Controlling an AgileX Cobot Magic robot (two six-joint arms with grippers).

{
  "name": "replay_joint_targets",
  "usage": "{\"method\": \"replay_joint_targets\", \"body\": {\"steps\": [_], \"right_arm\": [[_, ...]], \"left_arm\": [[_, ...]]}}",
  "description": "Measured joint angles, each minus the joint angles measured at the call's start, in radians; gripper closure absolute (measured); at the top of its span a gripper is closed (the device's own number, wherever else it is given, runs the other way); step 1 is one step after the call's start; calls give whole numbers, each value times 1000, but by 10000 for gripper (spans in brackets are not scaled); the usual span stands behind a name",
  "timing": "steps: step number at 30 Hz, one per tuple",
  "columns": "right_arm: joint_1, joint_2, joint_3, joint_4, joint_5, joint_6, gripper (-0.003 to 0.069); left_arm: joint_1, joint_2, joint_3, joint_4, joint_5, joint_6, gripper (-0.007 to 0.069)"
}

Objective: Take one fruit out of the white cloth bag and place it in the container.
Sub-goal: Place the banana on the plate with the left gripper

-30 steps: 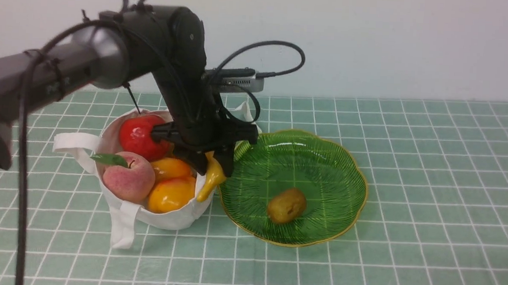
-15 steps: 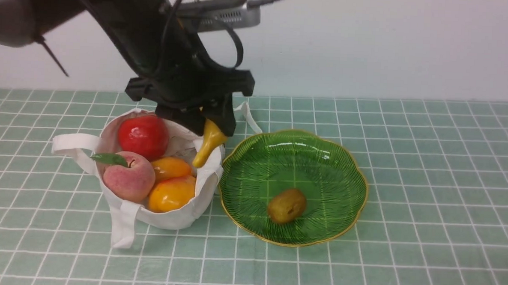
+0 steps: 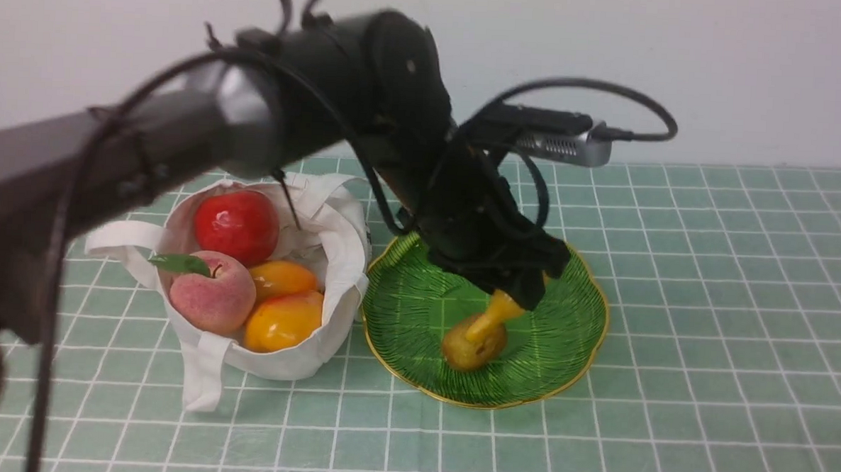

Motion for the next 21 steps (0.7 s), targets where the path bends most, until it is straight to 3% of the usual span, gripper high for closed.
{"method": "replay_joint_targets", "body": {"steps": [8,16,21], "right_arm": [[0,0,0,0,0,0,671],[0,0,0,0,0,0,671],[0,0,0,0,0,0,671]], "left_arm": [[-18,93,0,-1,-146,-50,302],[-21,101,0,-9,-219,-50,42],[-19,101,-101,4,-80,-50,22]]}}
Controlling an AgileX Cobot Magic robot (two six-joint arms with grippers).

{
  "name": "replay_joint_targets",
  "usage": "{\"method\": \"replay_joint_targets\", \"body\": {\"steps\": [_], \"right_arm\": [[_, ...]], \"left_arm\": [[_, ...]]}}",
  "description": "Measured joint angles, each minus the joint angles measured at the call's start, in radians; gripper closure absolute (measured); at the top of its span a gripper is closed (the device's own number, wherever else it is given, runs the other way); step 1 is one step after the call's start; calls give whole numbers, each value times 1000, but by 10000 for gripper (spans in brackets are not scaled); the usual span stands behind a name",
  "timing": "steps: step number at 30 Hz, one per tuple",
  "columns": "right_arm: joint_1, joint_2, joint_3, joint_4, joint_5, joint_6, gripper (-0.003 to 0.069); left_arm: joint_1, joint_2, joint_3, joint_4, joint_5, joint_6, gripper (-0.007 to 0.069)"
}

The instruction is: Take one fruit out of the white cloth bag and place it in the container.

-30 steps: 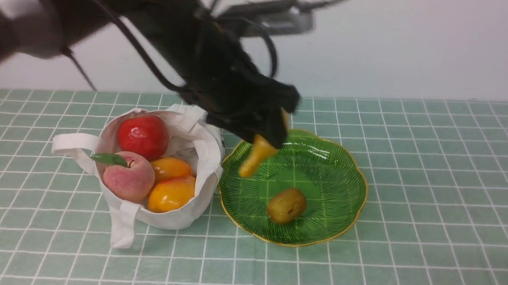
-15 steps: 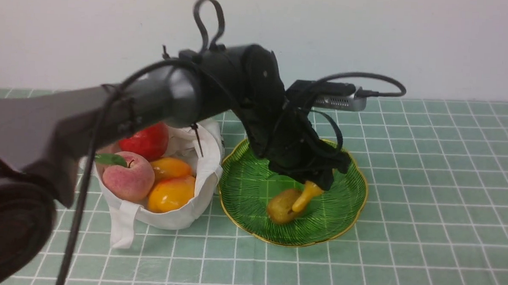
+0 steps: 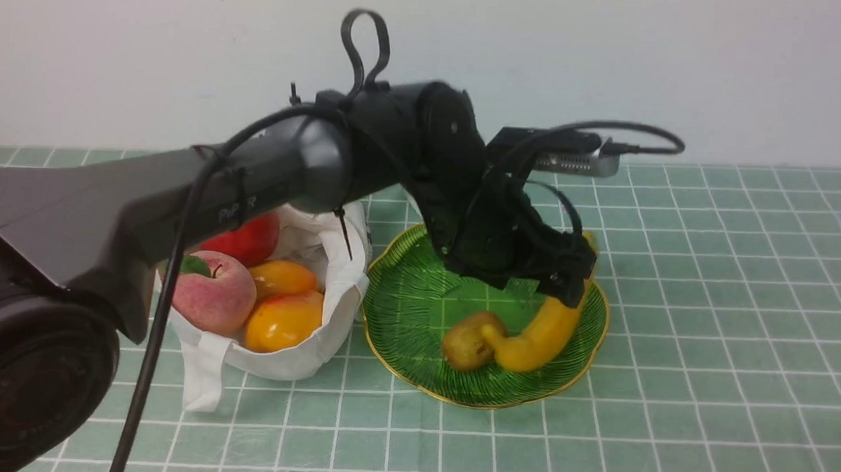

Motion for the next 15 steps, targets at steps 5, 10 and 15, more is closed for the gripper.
{"method": "replay_joint_targets", "body": {"steps": [5,10,15], "right_arm": [[0,0,0,0,0,0,671],[0,0,0,0,1,0,671],[0,0,0,0,1,0,671]], "left_arm": [[9,-11,-162,37,196,0,132],[22,-75,-447,174,378,-20,480],[23,-207,-502,210,397,-39,620]]}}
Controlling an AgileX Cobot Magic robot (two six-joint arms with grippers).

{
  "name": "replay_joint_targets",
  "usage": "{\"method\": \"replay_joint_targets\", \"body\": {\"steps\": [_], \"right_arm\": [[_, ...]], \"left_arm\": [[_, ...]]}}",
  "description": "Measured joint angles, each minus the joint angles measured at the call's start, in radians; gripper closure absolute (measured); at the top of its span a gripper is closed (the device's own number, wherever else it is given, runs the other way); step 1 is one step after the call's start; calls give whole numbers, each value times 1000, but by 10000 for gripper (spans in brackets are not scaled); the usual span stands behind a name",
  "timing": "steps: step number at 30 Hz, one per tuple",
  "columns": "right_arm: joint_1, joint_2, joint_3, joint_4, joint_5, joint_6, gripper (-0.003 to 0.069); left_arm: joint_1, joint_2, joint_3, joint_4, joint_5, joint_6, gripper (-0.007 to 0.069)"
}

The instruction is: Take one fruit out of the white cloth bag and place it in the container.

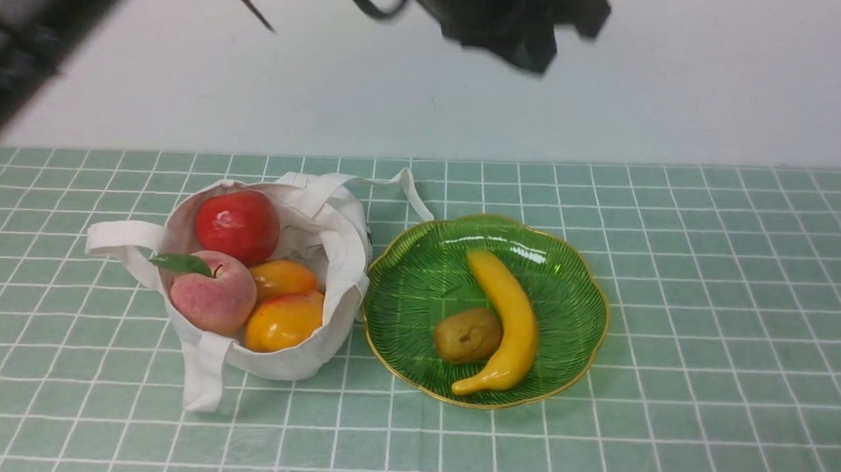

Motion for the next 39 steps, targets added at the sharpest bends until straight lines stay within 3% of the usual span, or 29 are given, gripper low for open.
{"method": "replay_joint_targets", "body": {"steps": [5,19,22,24,26,27,31,33,39], "right_arm": [[0,0,0,0,0,0,671],[0,0,0,0,0,-1,671],[0,0,0,0,0,-1,671],[0,0,0,0,0,-1,671],[0,0,0,0,0,-1,671],[0,0,0,0,0,-1,671],[0,0,0,0,0,-1,671],[0,0,0,0,0,-1,671],[0,0,0,0,0,-1,671]], "left_arm": [[0,-170,57,24,4,-25,632],[5,-968,996,81,-26,-93,632],[5,-1128,1223,81,-204,-94,632],[5,-1268,1399,84,-405,-94,632],[5,-1319,1473,88,-502,-94,632],[5,-1390,1580,95,-654,-96,632],[5,-1523,1779,97,-936,-101,632],[5,-1571,1857,97,-1017,-99,632],[5,-1608,1977,97,-1047,-77,632]]}}
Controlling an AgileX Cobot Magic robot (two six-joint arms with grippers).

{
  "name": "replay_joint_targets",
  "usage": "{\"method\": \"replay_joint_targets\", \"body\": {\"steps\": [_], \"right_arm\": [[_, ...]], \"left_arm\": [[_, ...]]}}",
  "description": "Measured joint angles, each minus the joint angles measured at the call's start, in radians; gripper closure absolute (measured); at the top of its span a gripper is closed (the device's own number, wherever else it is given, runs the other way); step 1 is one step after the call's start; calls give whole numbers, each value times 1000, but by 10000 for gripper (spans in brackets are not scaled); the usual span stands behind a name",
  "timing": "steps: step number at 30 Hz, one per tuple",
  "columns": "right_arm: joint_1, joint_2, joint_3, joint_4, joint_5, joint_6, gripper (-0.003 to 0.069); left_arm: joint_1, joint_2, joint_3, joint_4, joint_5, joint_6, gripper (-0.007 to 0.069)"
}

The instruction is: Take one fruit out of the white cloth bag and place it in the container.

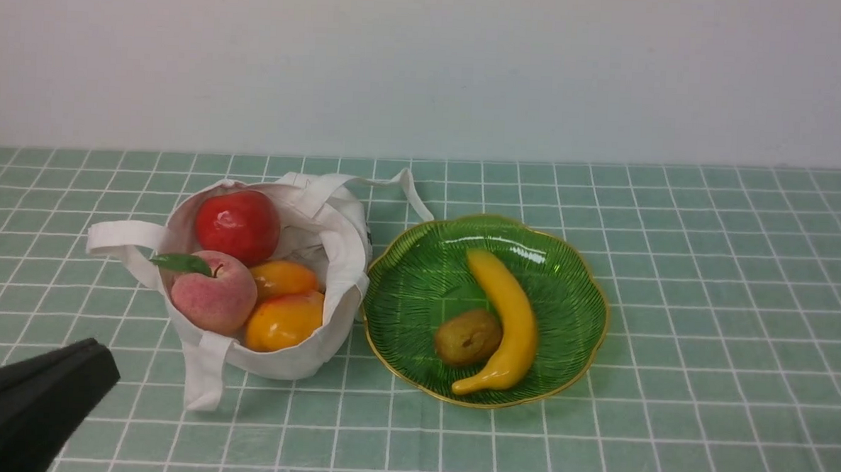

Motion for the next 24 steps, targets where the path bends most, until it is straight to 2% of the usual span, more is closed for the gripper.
{"method": "replay_joint_targets", "body": {"steps": [14,17,19,20,24], "right_arm": [[0,0,0,1,0,0,671],[0,0,0,1,0,0,671],[0,0,0,1,0,0,671],[0,0,0,1,0,0,671],[0,0,0,1,0,0,671]], "left_arm": [[13,-12,90,5,62,4,632],[86,-67,132,5,39,4,632],[166,-120,162,9,21,4,632],[238,-157,185,22,19,4,632],[379,-229,251,90,19,4,632]]}}
